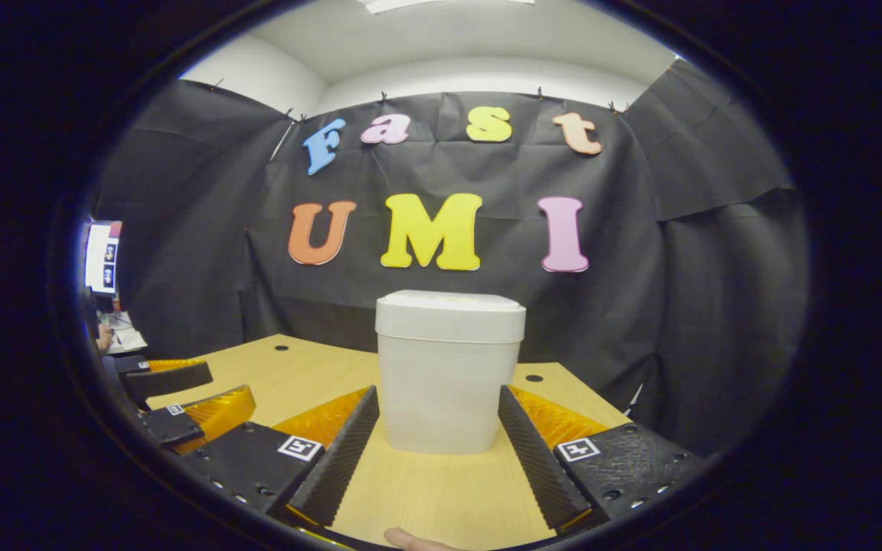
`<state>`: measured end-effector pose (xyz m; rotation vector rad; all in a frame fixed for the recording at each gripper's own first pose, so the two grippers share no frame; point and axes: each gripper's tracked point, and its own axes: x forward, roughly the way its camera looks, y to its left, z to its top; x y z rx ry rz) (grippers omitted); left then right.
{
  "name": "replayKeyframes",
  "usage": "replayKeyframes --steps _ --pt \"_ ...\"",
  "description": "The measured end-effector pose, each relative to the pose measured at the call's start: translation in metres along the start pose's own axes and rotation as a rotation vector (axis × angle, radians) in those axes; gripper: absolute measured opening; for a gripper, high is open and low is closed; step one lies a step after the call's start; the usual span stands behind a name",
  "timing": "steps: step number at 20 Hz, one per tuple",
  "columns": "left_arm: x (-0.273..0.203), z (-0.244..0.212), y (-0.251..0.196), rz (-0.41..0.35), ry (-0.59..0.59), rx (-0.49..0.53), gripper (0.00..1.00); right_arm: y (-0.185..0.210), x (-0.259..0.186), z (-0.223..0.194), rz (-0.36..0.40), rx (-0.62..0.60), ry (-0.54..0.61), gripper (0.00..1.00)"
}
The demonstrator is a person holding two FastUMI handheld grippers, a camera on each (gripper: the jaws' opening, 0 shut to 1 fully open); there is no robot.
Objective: Press the lid of the desktop garbage bin to open it, pick up the crumpled paper on the desktop and throw it into the bin, then pick up the pop can on the desktop and drop it into the bin, and finally close the garbage bin lid.
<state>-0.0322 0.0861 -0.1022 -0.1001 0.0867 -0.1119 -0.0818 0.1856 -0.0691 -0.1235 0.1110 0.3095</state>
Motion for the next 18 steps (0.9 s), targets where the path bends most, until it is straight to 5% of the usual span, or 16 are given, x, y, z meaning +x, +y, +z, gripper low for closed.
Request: replayKeyframes --steps 18 --pt "-0.007 -0.006 0.007 0.021 -0.015 -0.009 0.95 0.007 -0.015 -0.001 0.012 -0.059 -0.045 0.98"
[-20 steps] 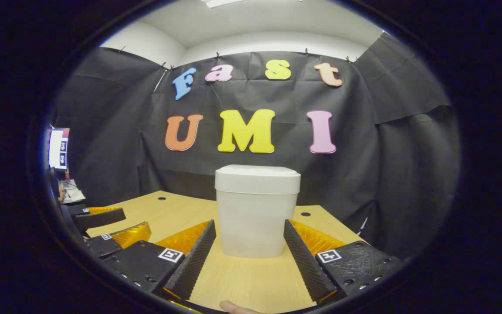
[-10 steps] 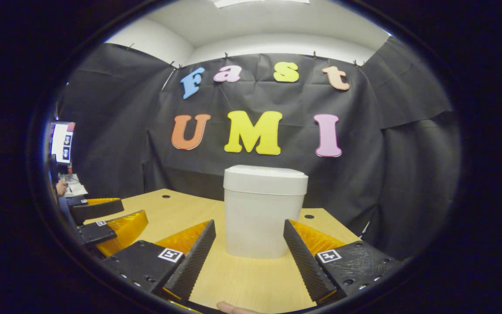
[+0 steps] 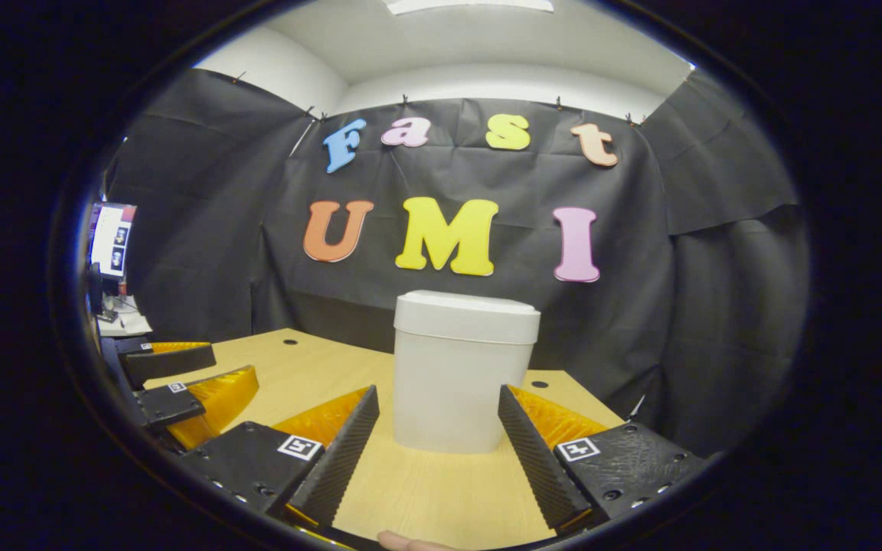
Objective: Press the lid of the desktop garbage bin to open it, pick up the crumpled paper on the desktop and throw it into the bin, then pick up the pop can on the desktop and drop it into the bin, and finally close the garbage bin lid.
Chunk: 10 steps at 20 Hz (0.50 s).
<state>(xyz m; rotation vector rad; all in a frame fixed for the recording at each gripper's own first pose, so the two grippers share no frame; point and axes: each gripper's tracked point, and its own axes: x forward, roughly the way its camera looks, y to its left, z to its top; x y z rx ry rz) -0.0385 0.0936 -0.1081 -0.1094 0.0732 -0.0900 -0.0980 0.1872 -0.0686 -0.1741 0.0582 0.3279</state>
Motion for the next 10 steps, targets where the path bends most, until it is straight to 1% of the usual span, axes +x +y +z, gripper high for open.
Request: replayKeyframes --steps 1,2,4,5,6,7,10 --pt "0.0 0.0 -0.002 -0.004 -0.001 0.001 0.95 0.001 -0.003 -0.001 0.007 0.0 -0.001 0.98" --pt "-0.001 -0.001 -0.003 -0.005 0.001 0.003 0.95 0.002 -0.005 -0.002 0.014 -0.003 0.001 0.95" --pt "-0.002 -0.002 -0.007 -0.007 -0.002 0.017 0.95 0.001 -0.01 -0.004 0.017 -0.021 -0.001 0.95" --pt "-0.002 -0.003 -0.008 -0.007 -0.001 0.019 0.95 0.0 -0.013 -0.004 0.014 -0.035 -0.007 0.98" --pt "-0.002 -0.002 -0.009 -0.012 -0.003 0.022 0.95 -0.001 -0.014 -0.004 0.009 -0.051 -0.015 0.98" --pt "-0.002 -0.003 -0.01 -0.01 -0.005 0.029 0.95 -0.002 -0.016 -0.003 0.002 -0.069 -0.025 0.95" --pt "0.0 -0.002 -0.003 0.011 -0.006 0.028 0.95 -0.009 -0.02 0.002 -0.038 -0.122 -0.054 0.95"
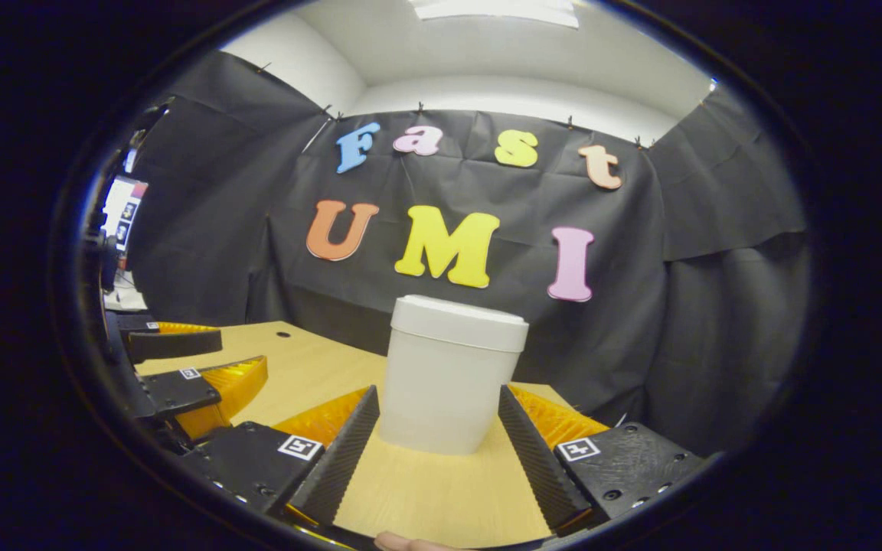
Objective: Press the lid of the desktop garbage bin to open it, pick up the crumpled paper on the desktop and throw it into the bin, then pick up the pop can on the desktop and drop it into the bin, and finally close the garbage bin lid.
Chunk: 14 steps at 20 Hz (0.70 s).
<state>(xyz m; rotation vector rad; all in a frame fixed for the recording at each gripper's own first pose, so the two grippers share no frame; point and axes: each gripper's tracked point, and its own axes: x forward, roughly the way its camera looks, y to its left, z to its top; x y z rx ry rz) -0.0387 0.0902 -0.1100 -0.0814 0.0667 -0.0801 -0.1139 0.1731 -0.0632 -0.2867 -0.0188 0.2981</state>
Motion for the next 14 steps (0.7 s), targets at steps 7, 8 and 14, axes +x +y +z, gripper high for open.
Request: replayKeyframes --steps 7,8,14 --pt "0.001 -0.001 0.002 -0.001 0.007 -0.014 0.95 -0.003 -0.001 0.007 -0.003 -0.013 -0.02 0.95" --pt "0.002 0.0 0.004 0.004 0.006 -0.013 0.95 -0.004 0.001 0.005 -0.007 -0.013 -0.012 0.95" --pt "0.002 -0.004 0.004 0.0 0.013 -0.018 0.95 0.002 0.006 0.004 0.003 -0.005 0.01 0.95"
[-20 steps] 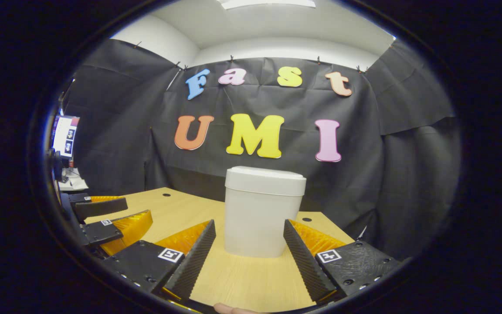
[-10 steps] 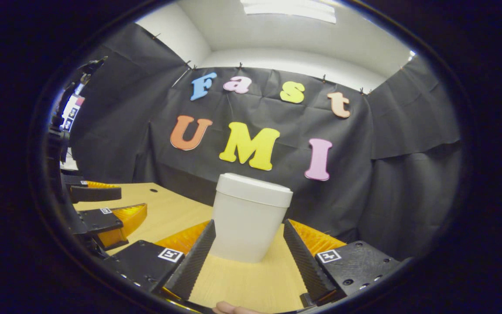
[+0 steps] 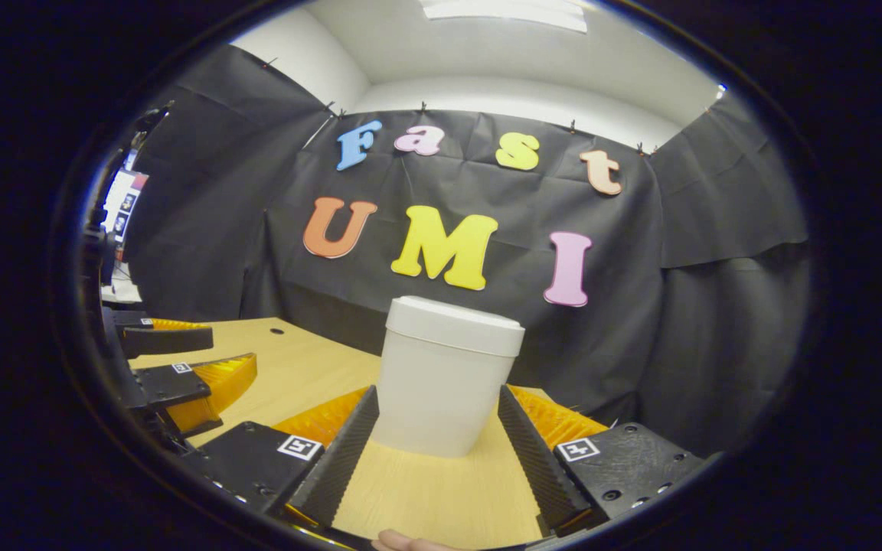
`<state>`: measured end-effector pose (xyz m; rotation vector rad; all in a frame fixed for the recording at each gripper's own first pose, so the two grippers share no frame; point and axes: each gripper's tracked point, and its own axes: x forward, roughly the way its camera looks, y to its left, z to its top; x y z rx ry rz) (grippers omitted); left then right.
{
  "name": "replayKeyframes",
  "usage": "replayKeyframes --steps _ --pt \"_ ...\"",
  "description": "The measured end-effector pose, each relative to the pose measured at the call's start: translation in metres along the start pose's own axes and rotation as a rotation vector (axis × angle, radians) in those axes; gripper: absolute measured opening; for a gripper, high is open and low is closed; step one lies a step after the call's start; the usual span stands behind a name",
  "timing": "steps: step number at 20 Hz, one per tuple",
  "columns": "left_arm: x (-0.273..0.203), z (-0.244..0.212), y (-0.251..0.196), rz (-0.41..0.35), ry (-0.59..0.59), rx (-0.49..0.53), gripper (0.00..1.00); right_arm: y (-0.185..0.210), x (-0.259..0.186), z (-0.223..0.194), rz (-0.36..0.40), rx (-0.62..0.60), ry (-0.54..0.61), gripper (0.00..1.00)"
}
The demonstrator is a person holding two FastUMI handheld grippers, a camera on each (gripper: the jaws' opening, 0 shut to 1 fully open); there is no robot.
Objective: Press the lid of the desktop garbage bin to open it, pick up the crumpled paper on the desktop and throw it into the bin, then pick up the pop can on the desktop and drop it into the bin, and finally close the garbage bin lid.
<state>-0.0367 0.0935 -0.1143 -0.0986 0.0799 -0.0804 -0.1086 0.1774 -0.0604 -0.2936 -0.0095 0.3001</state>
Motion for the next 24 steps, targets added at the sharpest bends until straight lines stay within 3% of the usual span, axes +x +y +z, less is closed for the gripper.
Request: replayKeyframes --steps 14,24 --pt "0.002 -0.002 -0.014 -0.022 0.024 -0.025 0.95 -0.018 0.002 0.011 -0.009 0.027 -0.029 0.95" --pt "0.011 0.002 -0.016 0.05 0.04 0.05 0.95 -0.031 0.001 0.011 0.031 -0.002 -0.078 0.95"
